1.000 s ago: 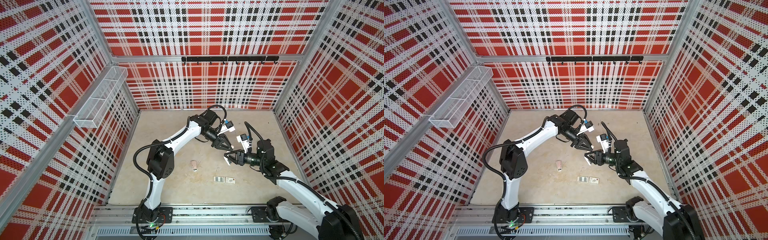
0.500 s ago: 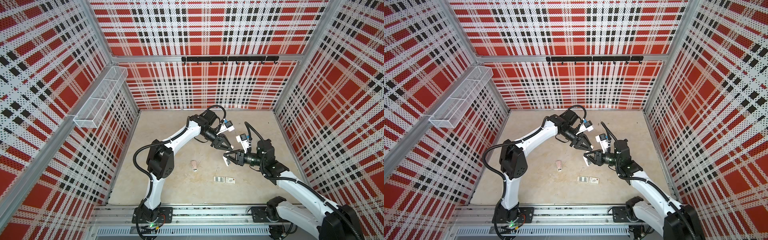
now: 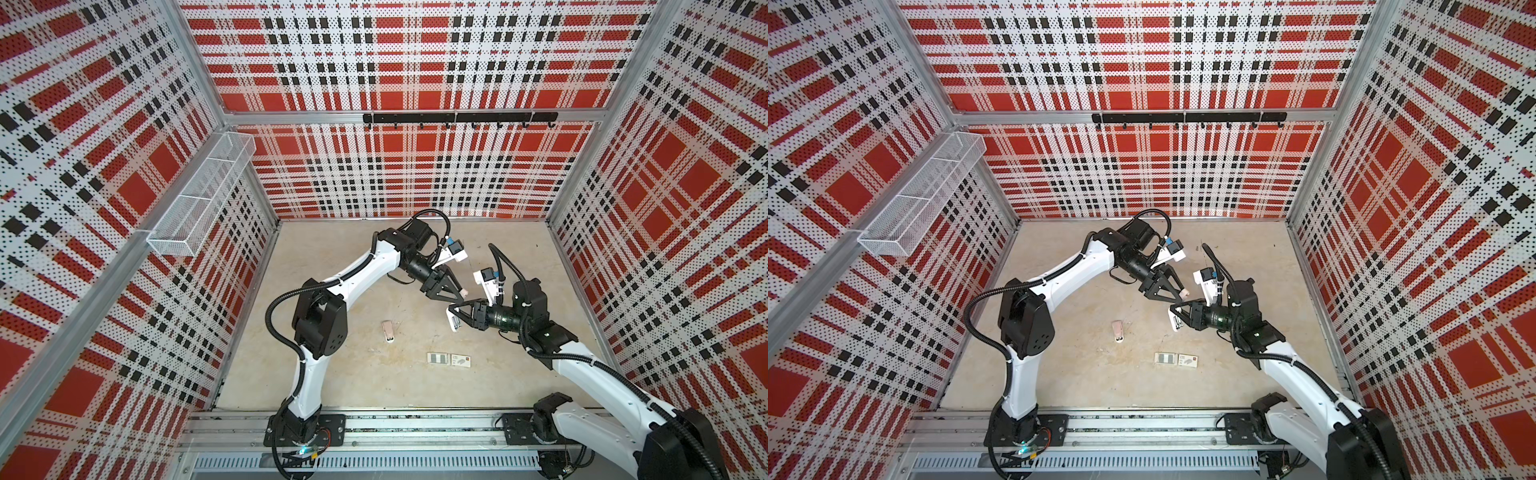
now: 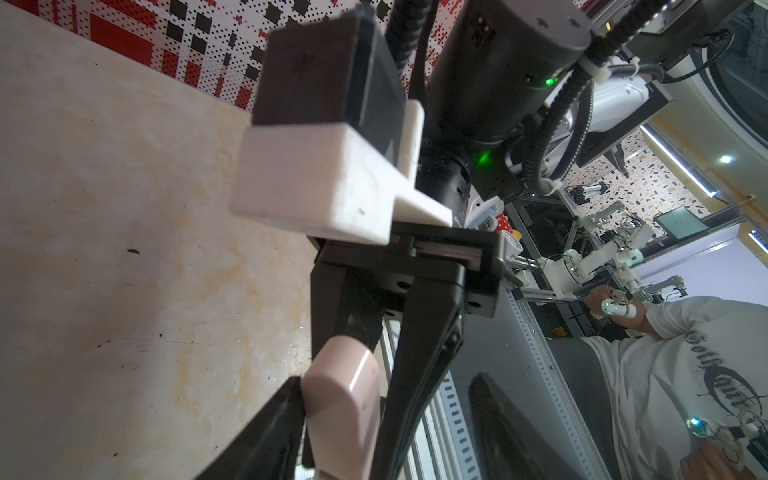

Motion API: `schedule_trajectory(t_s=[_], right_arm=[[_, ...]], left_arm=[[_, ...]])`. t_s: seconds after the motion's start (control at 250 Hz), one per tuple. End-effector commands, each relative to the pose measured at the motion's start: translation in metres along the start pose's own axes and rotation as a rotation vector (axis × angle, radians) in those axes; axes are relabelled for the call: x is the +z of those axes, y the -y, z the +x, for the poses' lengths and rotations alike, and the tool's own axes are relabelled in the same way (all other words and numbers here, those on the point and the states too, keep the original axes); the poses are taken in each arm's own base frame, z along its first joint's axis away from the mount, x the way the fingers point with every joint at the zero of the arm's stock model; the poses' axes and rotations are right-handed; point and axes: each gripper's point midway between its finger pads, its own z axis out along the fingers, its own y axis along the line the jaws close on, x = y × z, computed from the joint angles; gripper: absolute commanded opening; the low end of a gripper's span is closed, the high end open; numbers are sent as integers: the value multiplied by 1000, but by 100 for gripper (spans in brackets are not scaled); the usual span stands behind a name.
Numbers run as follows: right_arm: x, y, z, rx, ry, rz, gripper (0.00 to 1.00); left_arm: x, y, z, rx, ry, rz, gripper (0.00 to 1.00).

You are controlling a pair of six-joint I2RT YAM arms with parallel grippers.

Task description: Load the staples into the stapler

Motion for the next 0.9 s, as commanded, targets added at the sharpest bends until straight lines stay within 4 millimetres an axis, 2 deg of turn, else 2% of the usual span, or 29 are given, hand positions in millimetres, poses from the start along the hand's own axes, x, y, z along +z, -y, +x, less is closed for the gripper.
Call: schedule_trajectory(t_s=[0.0,0.092,0.236,0.28,0.416,0.524,0.604,0.732,0.896], right_arm=[[1,7,-12,-47,22,65,10],[3,22,-11,-48,-3,142,10],[6,51,-6,-64,-66,278,12],[7,60,-5,-65,-84,321,12],[13,90,-2,-70,-124,436,14],[21,110,-1,-63,-152,494,14],[27,125,0,-57,-165,538,14],[32,146,3,-50,-182,609,16],[35,170,10,-64,-215,710,15]], left_arm=[[-24,3,-8,34,19,-61,68],[-44,-6,-6,49,10,-151,68],[-88,-30,4,110,-99,-442,68],[-103,-32,8,143,-126,-509,68],[-147,-50,29,187,-253,-758,68],[-169,-54,48,215,-308,-860,68],[-176,-54,66,241,-374,-894,68],[-171,-47,93,277,-479,-835,67],[-166,-42,114,291,-537,-803,67]])
